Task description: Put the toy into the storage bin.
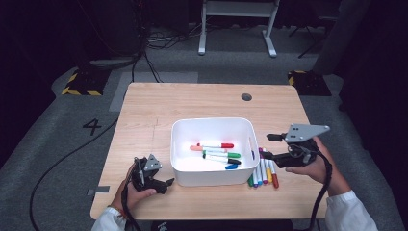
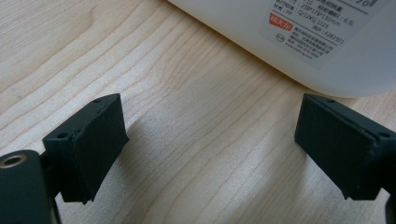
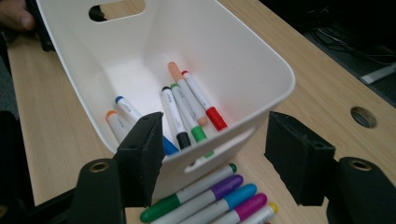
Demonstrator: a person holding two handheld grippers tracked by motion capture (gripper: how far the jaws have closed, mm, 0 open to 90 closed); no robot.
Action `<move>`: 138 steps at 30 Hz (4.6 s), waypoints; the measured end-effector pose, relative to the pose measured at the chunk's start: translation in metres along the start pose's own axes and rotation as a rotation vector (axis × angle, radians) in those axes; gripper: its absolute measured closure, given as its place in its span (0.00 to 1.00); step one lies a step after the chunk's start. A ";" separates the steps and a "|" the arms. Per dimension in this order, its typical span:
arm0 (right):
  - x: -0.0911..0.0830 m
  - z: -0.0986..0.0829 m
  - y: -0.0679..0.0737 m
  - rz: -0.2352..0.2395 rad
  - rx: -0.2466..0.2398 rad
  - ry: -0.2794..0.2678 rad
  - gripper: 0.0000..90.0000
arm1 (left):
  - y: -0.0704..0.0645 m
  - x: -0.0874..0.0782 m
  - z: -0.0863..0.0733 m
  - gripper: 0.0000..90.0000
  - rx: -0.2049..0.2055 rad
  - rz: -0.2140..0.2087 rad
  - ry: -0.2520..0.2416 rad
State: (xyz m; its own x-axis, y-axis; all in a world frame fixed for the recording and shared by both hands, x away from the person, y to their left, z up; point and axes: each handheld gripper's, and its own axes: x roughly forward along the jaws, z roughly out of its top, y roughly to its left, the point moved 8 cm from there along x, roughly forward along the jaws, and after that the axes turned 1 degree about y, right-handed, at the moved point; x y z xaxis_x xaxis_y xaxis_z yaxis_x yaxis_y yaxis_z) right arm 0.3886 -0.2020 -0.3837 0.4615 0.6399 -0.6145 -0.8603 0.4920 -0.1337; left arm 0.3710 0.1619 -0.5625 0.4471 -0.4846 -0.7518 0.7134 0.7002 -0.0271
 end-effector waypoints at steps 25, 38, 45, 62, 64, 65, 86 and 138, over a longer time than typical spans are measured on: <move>0.035 -0.146 -0.003 -0.087 0.178 0.208 0.39 | 0.000 0.000 0.000 0.10 -0.002 0.001 0.001; 0.039 -0.176 -0.016 -0.117 0.250 0.252 0.43 | 0.000 0.000 0.000 0.10 -0.003 0.002 0.000; 0.034 -0.188 -0.029 -0.162 0.333 0.248 0.59 | 0.000 0.000 0.000 0.10 -0.003 0.001 0.000; 0.031 -0.192 -0.040 -0.219 0.383 0.209 0.83 | 0.000 0.000 0.000 0.10 -0.003 0.002 -0.001; 0.031 -0.192 -0.041 -0.216 0.382 0.208 0.83 | 0.000 0.000 0.000 0.10 -0.002 -0.001 0.002; 0.031 -0.192 -0.041 -0.217 0.381 0.211 0.83 | 0.000 0.000 0.000 0.10 -0.002 -0.001 0.002; 0.026 -0.184 -0.044 -0.201 0.391 0.163 0.83 | 0.000 0.000 0.000 0.10 -0.003 -0.001 0.002; 0.041 0.033 -0.009 0.009 -0.017 -0.026 0.83 | 0.000 0.000 0.000 0.10 -0.002 0.000 0.001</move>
State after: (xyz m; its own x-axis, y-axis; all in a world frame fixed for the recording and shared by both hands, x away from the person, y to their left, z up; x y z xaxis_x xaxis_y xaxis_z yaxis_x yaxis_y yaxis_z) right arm 0.4223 -0.1604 -0.3817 0.4586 0.6594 -0.5957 -0.8680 0.4762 -0.1411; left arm 0.3709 0.1619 -0.5624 0.4469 -0.4840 -0.7523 0.7122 0.7015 -0.0282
